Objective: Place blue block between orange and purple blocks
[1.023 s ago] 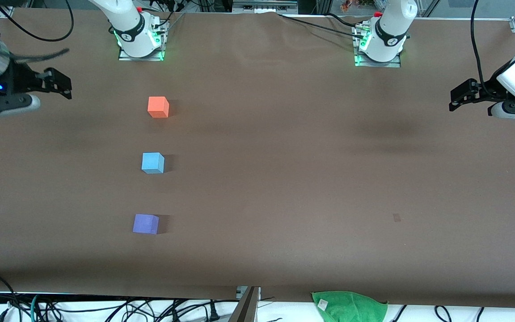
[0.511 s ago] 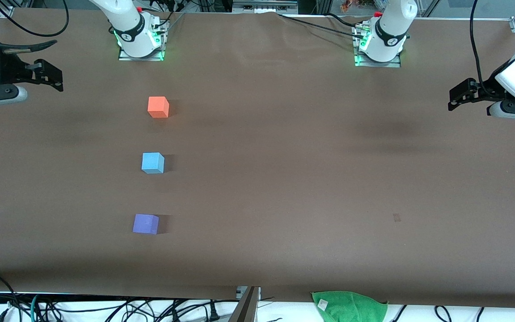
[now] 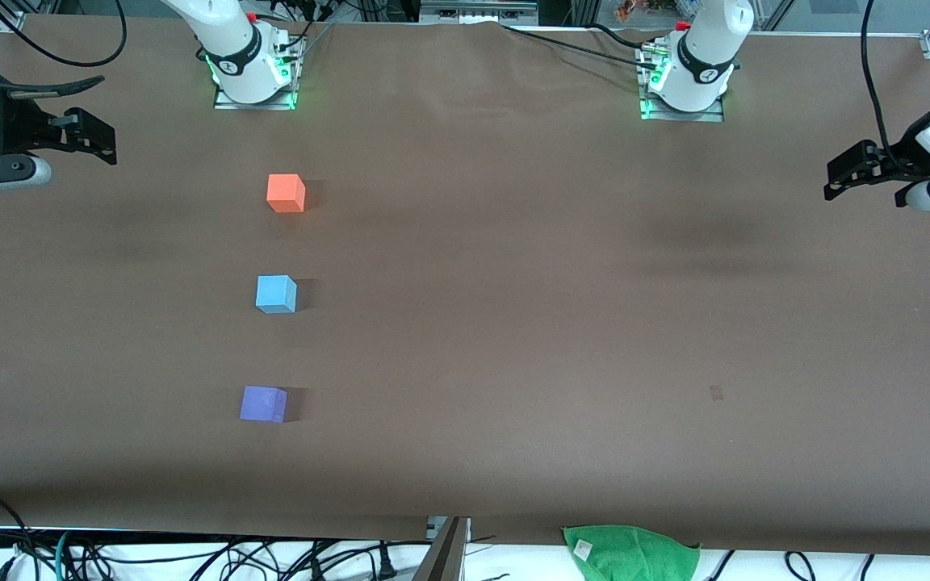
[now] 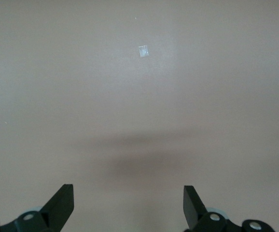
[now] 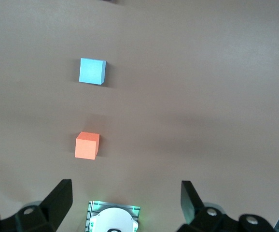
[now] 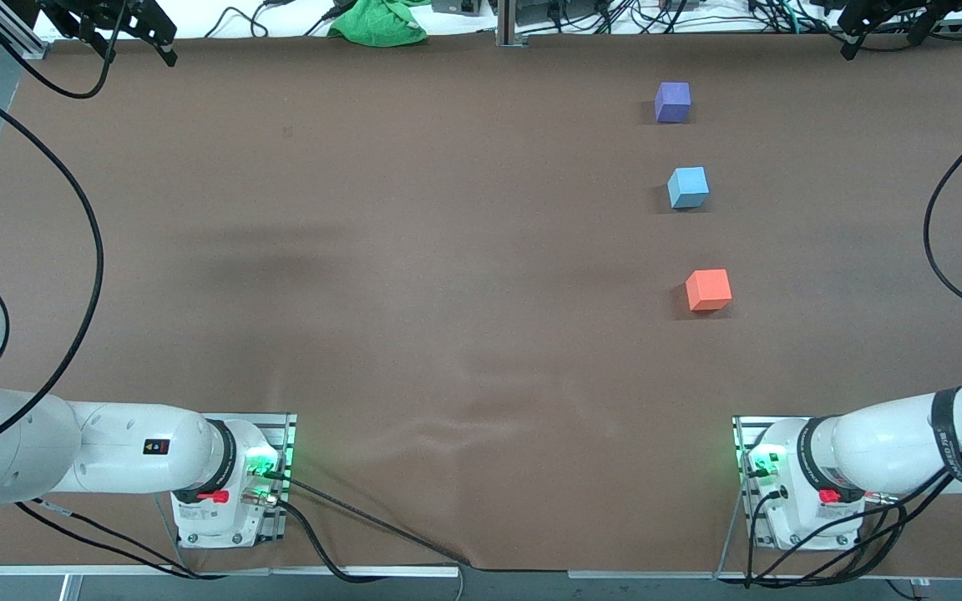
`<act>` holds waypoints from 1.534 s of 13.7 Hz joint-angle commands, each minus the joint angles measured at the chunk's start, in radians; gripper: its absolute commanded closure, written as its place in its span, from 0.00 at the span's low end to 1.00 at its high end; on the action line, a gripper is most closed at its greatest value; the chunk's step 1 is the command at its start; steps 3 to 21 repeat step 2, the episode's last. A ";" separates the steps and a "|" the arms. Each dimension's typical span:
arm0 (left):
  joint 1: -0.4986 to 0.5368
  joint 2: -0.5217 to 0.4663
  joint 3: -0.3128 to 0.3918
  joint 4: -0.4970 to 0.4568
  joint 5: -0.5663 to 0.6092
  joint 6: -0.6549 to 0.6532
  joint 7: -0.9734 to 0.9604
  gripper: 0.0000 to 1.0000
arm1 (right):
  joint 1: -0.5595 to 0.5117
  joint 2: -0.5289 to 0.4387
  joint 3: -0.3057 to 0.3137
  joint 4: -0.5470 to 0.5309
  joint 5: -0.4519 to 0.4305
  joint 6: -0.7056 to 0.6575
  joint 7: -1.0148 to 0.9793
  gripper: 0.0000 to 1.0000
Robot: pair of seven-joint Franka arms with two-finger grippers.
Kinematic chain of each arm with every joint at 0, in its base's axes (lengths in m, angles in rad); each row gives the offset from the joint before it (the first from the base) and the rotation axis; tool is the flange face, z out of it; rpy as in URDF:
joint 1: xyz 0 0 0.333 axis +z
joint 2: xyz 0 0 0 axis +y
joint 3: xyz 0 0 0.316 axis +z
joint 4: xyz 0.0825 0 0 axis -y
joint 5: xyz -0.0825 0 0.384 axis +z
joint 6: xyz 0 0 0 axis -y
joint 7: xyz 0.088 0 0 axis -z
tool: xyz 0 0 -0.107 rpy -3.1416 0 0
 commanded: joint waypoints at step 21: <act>0.005 -0.008 0.000 0.011 0.021 -0.019 0.009 0.00 | -0.016 0.006 0.013 0.013 0.013 -0.002 0.002 0.01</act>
